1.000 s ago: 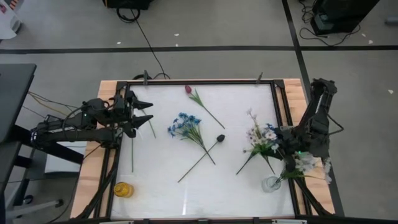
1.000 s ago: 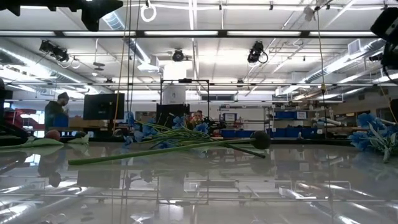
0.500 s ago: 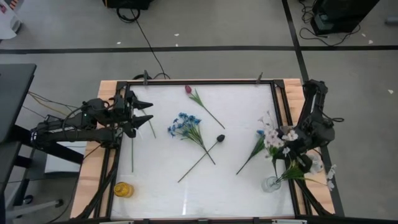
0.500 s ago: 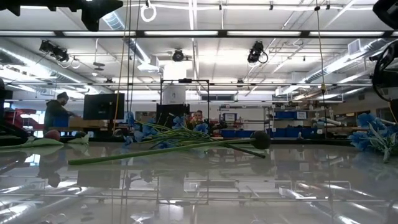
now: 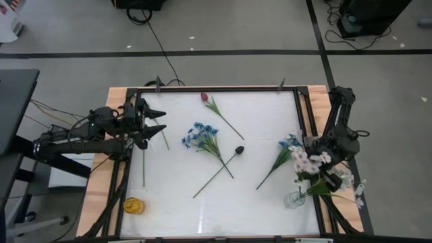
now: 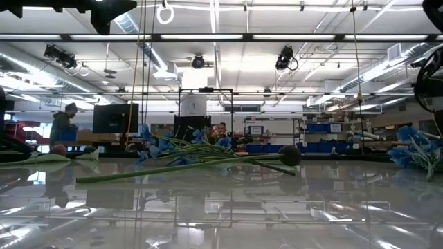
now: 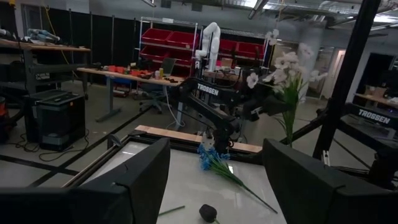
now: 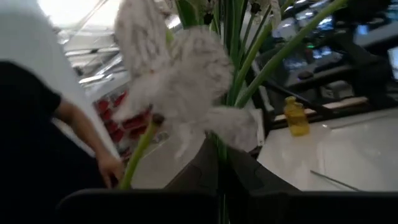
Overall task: Sort flowers into vase by color
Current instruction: Put the white flowers into the transparent vase
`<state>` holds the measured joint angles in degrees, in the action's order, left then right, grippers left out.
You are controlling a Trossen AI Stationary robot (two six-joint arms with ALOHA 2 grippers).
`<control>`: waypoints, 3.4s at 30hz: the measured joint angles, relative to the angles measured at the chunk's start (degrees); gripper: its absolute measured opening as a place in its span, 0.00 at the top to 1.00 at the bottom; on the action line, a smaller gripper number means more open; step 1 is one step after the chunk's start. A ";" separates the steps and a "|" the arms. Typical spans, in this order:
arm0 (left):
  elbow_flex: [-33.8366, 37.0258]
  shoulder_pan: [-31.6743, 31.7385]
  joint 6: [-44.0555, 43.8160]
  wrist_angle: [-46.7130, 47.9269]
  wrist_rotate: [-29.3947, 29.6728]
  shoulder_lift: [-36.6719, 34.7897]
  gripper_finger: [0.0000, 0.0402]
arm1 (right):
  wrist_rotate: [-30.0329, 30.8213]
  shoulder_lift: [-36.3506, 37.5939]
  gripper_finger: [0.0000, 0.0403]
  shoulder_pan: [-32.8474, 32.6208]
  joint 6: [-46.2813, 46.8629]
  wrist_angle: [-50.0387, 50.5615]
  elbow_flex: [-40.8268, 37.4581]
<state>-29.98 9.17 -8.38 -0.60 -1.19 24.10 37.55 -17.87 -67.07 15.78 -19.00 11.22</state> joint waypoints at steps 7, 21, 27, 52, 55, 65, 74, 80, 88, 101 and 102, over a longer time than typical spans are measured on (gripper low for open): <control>-0.02 0.00 0.00 -0.02 0.00 0.02 0.35 | -1.32 -1.30 0.95 0.00 -5.89 0.17 0.00; -0.01 -0.01 0.00 -0.01 0.00 0.00 0.35 | -5.35 -3.52 0.86 0.00 -4.55 0.26 0.02; -0.02 0.00 0.00 -0.02 0.00 0.00 0.35 | -5.83 -3.53 0.73 -0.01 -5.02 -0.10 0.02; -0.02 0.00 0.00 -0.02 0.00 0.00 0.35 | -14.00 -3.52 0.95 0.17 -19.02 -3.56 0.02; -0.02 0.00 0.00 0.00 0.00 0.02 0.35 | -10.11 -3.50 0.95 0.21 -21.87 -3.69 0.02; -0.02 0.00 0.00 0.00 0.00 0.02 0.35 | -4.10 -3.52 0.94 2.31 -22.96 -4.06 0.02; 0.00 0.00 0.00 0.00 0.00 0.02 0.35 | -4.38 -3.50 0.87 3.89 -20.88 -8.63 0.02; -0.02 -0.02 0.00 0.00 0.00 0.02 0.35 | -4.14 -3.43 0.78 3.89 -18.34 -8.09 0.02; 0.00 -0.02 0.00 -0.01 0.00 0.02 0.35 | -4.45 -3.45 0.77 3.80 -12.51 -3.61 0.06; 0.00 -0.02 0.00 -0.02 0.00 0.02 0.35 | 7.04 -3.57 0.95 6.46 -14.01 7.54 13.33; 0.00 -0.01 0.00 -0.01 0.00 0.02 0.35 | 8.06 -3.67 0.96 6.76 -14.14 7.52 14.37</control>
<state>-29.98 9.16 -8.38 -0.61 -1.19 24.12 45.60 -21.54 -60.31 1.64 -11.49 25.59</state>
